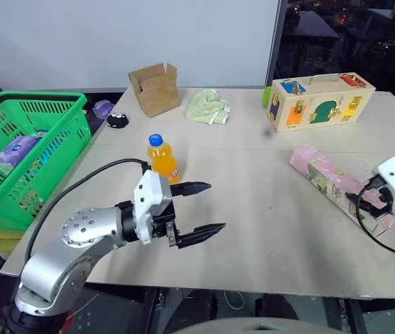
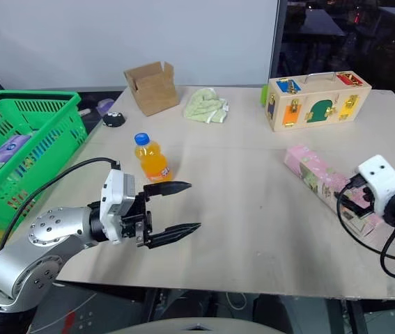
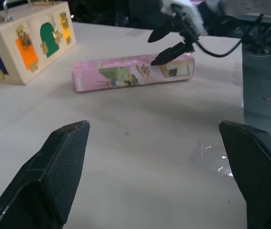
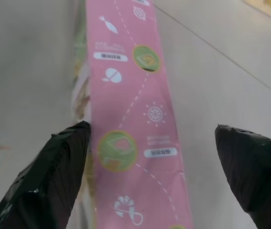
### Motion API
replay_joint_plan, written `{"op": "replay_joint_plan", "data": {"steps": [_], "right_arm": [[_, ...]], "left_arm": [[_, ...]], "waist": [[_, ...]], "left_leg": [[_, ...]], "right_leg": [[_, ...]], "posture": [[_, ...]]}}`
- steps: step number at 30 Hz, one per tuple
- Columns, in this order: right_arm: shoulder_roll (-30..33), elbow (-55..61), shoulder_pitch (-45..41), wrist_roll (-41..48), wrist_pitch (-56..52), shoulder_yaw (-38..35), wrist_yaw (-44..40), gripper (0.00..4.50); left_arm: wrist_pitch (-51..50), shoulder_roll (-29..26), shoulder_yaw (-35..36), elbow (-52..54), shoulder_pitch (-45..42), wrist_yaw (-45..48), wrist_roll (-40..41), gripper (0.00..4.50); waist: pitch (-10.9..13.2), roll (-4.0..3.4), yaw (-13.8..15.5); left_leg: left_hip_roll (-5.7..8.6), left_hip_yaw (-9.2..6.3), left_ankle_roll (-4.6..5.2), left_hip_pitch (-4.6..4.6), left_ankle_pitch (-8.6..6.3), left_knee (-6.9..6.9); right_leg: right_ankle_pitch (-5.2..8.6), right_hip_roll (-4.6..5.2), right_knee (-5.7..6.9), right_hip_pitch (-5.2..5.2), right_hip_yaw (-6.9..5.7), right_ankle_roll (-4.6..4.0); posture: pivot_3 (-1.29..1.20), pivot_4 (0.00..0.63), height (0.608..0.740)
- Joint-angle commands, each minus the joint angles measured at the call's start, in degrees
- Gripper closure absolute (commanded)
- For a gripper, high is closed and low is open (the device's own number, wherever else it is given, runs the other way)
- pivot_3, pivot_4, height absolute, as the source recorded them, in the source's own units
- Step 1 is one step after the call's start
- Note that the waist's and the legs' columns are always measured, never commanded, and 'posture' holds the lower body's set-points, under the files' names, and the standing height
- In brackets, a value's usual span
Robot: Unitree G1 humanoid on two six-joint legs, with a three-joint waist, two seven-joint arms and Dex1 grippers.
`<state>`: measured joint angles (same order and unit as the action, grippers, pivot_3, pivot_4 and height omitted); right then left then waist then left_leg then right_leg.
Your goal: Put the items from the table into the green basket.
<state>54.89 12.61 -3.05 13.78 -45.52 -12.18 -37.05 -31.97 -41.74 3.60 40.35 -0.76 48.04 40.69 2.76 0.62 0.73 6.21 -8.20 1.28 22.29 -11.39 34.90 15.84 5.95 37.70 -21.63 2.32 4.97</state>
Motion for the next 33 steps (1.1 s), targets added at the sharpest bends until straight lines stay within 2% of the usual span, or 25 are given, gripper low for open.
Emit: {"op": "replay_joint_plan", "data": {"steps": [1, 7, 15, 19, 23, 26, 30, 31, 33], "right_arm": [[3.4, -2.8, -3.2, -0.1, -4.0, 4.0, -4.2, 0.07], [4.9, -7.2, -9.6, 4.5, -9.6, 7.9, -12.4, 0.07], [4.2, -21.3, -16.2, -4.2, -1.6, 20.8, -16.8, 0.07], [3.9, -27.6, -17.8, -8.9, 3.8, 24.2, -18.1, 0.07], [3.9, -31.3, -19.2, -11.7, 7.6, 25.5, -19.7, 0.07], [3.4, -33.1, -20.2, -13.7, 10.1, 25.1, -19.0, 0.81], [2.4, -34.0, -21.1, -14.0, 11.4, 22.6, -18.6, 2.61], [2.5, -33.1, -20.6, -14.0, 11.6, 21.9, -18.6, 2.92], [2.6, -31.1, -19.9, -12.7, 11.0, 19.7, -18.9, 2.92]], "left_arm": [[-0.1, 1.2, -0.4, 1.5, -2.2, -2.0, 0.8, 0.0], [-0.4, 1.9, -0.9, 1.6, -2.8, -3.6, 0.7, 0.0], [-1.4, 3.8, -1.0, 2.0, -2.7, -6.9, 1.3, 0.0], [-1.1, 4.3, -1.1, 1.1, -2.5, -7.4, 0.8, 0.0], [-0.7, 4.9, -1.1, 0.8, -2.2, -7.8, 0.6, 0.0], [-0.5, 5.4, -1.4, 0.4, -2.0, -7.9, 0.0, 0.0], [-0.6, 6.1, -1.8, 0.0, -2.1, -8.5, -0.2, 0.0], [-1.0, 6.6, -1.7, 0.0, -2.2, -9.1, 0.4, 0.0], [-2.5, 7.9, -1.2, -0.3, -2.7, -10.8, 2.2, 0.0]], "waist": [[0.0, 0.01, 0.1], [0.0, 0.05, 0.0], [-0.2, 0.34, 0.1], [-0.6, 0.99, 0.2], [-0.6, 1.0, 0.7], [-0.6, 1.07, 0.9], [-0.7, 0.95, 1.2], [-0.7, 1.0, 1.1], [-0.7, 0.93, 1.1]], "left_leg": [[0.0, -0.01, 0.01, 0.03, 0.0, 0.04], [0.02, 0.0, 0.28, 0.2, 0.03, 0.3], [-0.02, -0.01, 0.28, 0.14, 0.03, 0.31], [-0.07, -0.04, 0.23, 0.08, 0.01, 0.31], [-0.06, -0.03, 0.04, 0.08, -0.11, 0.32], [-0.12, -0.08, 0.0, 0.07, -0.13, 0.32], [-0.15, -0.06, -0.01, 0.09, -0.13, 0.3], [-0.23, -0.05, -0.01, 0.08, -0.13, 0.3], [-0.38, -0.04, -0.01, 0.09, -0.13, 0.32]], "right_leg": [[0.0, 0.0, 0.0, 0.0, -0.02, 0.0], [-0.08, 0.0, -0.06, -0.01, -0.02, 0.08], [-0.14, -0.05, -0.05, 0.02, -0.03, 0.02], [-0.14, -0.09, -0.06, 0.02, -0.06, 0.01], [-0.15, -0.07, -0.09, 0.05, -0.06, -0.02], [-0.16, -0.13, -0.1, 0.06, -0.12, -0.04], [-0.17, -0.17, -0.07, 0.04, -0.09, -0.06], [-0.18, -0.22, -0.08, 0.04, -0.08, -0.06], [-0.23, -0.4, -0.12, 0.03, -0.05, -0.16]], "posture": [[-0.02, 0.0, 0.74], [0.0, 0.0, 0.74], [0.03, 0.0, 0.74], [0.03, 0.0, 0.74], [0.03, 0.0, 0.74], [0.03, 0.0, 0.74], [0.03, 0.0, 0.74], [0.03, 0.0, 0.74], [0.02, 0.0, 0.74]]}}
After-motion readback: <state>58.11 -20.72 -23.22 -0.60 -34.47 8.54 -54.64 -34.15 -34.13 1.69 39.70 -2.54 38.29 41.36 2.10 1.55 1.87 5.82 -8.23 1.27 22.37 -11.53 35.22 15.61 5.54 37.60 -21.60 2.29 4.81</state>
